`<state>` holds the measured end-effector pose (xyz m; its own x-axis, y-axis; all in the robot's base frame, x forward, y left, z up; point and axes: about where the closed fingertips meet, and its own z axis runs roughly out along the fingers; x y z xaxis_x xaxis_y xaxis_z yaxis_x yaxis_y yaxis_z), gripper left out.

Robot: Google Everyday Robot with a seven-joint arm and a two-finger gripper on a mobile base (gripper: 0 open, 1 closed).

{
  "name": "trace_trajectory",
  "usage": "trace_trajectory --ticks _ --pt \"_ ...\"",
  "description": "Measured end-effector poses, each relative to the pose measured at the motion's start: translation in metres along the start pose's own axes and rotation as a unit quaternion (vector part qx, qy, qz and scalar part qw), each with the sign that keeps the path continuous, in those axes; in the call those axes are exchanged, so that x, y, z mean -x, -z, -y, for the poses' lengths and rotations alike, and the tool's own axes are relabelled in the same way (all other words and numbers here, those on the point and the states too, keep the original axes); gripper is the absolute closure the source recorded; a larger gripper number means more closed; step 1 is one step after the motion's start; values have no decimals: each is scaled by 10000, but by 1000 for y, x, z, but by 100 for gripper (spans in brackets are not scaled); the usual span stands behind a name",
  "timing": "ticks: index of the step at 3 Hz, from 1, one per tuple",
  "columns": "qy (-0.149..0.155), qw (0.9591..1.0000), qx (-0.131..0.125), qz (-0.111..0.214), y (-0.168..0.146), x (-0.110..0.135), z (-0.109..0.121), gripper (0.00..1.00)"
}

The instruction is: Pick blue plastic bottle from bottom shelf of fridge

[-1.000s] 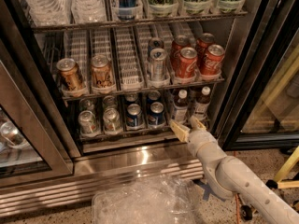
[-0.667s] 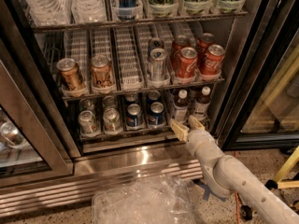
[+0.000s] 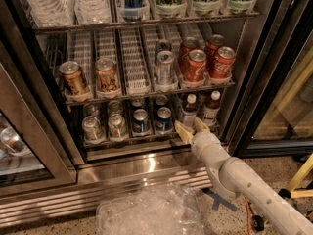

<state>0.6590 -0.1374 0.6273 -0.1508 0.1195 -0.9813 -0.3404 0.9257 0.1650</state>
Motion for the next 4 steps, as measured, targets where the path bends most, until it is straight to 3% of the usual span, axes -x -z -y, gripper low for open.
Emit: trace_trajectory --ticks 1,2,4 --pt "9 10000 -10 82 -11 2 2 44" --pt "-7 9999 -25 121 -21 2 5 38" --pt "58 9998 -35 191 -32 4 4 36"
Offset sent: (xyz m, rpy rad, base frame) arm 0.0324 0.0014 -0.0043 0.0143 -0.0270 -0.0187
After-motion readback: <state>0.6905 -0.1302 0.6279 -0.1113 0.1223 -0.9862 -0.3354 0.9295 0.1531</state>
